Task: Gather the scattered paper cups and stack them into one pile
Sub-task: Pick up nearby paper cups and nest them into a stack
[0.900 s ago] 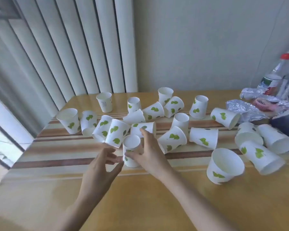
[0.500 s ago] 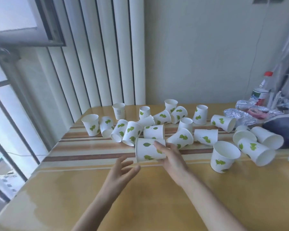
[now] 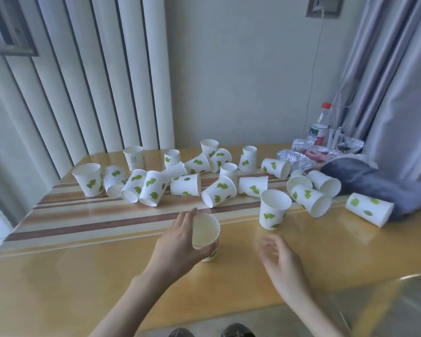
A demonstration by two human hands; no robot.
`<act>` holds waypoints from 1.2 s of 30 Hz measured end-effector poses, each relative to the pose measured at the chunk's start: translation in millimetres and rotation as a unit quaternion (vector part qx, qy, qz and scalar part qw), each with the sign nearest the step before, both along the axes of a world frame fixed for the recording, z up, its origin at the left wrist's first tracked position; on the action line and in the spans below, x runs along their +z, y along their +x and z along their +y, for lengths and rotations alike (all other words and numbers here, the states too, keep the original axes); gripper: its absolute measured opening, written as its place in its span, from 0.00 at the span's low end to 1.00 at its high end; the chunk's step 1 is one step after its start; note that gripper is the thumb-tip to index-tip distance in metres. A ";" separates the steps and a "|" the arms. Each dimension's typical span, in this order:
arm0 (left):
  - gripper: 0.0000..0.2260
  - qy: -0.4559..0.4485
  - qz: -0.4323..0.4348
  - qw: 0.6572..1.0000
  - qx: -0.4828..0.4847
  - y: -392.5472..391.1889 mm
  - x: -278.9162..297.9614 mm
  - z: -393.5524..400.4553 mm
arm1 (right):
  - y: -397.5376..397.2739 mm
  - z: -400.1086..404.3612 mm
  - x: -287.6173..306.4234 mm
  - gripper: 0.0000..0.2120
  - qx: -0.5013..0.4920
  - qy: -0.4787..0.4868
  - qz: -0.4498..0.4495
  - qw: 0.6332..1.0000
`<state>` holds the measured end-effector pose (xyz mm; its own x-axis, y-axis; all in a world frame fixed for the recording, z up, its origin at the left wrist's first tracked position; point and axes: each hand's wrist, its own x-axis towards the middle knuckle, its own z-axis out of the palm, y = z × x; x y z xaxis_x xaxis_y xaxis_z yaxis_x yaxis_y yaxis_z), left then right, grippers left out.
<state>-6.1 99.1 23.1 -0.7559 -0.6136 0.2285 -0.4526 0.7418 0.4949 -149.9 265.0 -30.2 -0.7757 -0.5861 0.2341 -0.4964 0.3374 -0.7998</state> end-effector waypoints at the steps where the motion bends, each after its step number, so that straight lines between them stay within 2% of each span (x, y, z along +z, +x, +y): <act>1: 0.38 -0.005 -0.012 1.000 -0.002 -1.6 -1.3 1.9 | -6.7 3.6 -0.7 0.10 -0.032 -0.004 0.019 0.999; 3: 0.43 0.006 -0.016 1.000 -0.010 -2.2 0.0 0.7 | -19.4 6.9 -0.2 0.11 -0.081 -0.023 0.032 0.996; 5: 0.45 0.045 0.004 0.999 -0.026 -1.5 8.5 -4.5 | -31.4 7.3 2.8 0.16 -0.108 -0.036 0.021 0.993; 7: 0.41 0.084 0.066 0.994 -0.014 -7.3 19.3 -19.9 | -43.8 1.8 7.7 0.26 -0.113 -0.041 -0.008 0.993; 9: 0.32 0.088 0.108 0.990 0.009 -23.8 27.8 -42.6 | -55.1 -7.5 13.6 0.36 -0.100 -0.057 -0.040 0.992; 11: 0.25 0.064 0.067 0.996 0.001 -51.3 31.7 -63.2 | -63.4 -17.4 17.4 0.42 -0.080 -0.070 -0.054 0.993; 14: 0.24 0.016 -0.013 0.998 -0.053 -100.2 23.1 -86.1 | -68.6 -29.6 16.9 0.45 -0.056 -0.072 -0.056 0.994; 17: 0.27 0.009 -0.054 0.994 -0.091 -144.4 7.7 -102.2 | -72.2 -36.0 13.8 0.44 -0.068 -0.074 -0.035 0.994; 20: 0.31 -0.028 -0.127 0.987 -0.089 -177.3 -5.8 -109.1 | -74.7 -37.9 12.5 0.41 -0.079 -0.050 -0.009 0.996; 23: 0.36 0.005 -0.180 0.980 -0.086 -194.2 -10.6 -107.2 | -76.7 -35.8 13.7 0.39 -0.083 -0.033 -0.001 0.996; 25: 0.37 -0.007 -0.188 0.978 -0.087 -197.2 -8.2 -103.3 | -78.7 -33.2 16.0 0.38 -0.082 -0.021 0.001 0.996; 28: 0.41 -0.005 -0.107 0.991 -0.085 -182.6 10.1 -93.9 | -82.9 -30.7 19.7 0.35 -0.073 -0.021 -0.001 0.997; 30: 0.39 0.067 -0.004 0.992 -0.109 -157.0 35.5 -84.2 | -83.6 -30.5 24.4 0.34 -0.062 -0.032 -0.011 0.997; 33: 0.33 0.188 0.118 0.964 -0.144 -102.5 72.8 -65.9 | -82.2 -30.4 34.5 0.32 -0.046 -0.034 -0.002 0.998; 36: 0.33 0.255 0.167 0.936 -0.173 -50.2 81.8 -47.5 | -74.5 -29.9 49.6 0.30 -0.025 -0.049 0.012 0.998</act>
<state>-56.3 51.7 104.9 -0.8684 -0.4384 0.2318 0.0151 0.4438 0.8960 -224.5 235.1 19.4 -0.7970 -0.5196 0.3079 -0.5003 0.2824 -0.8185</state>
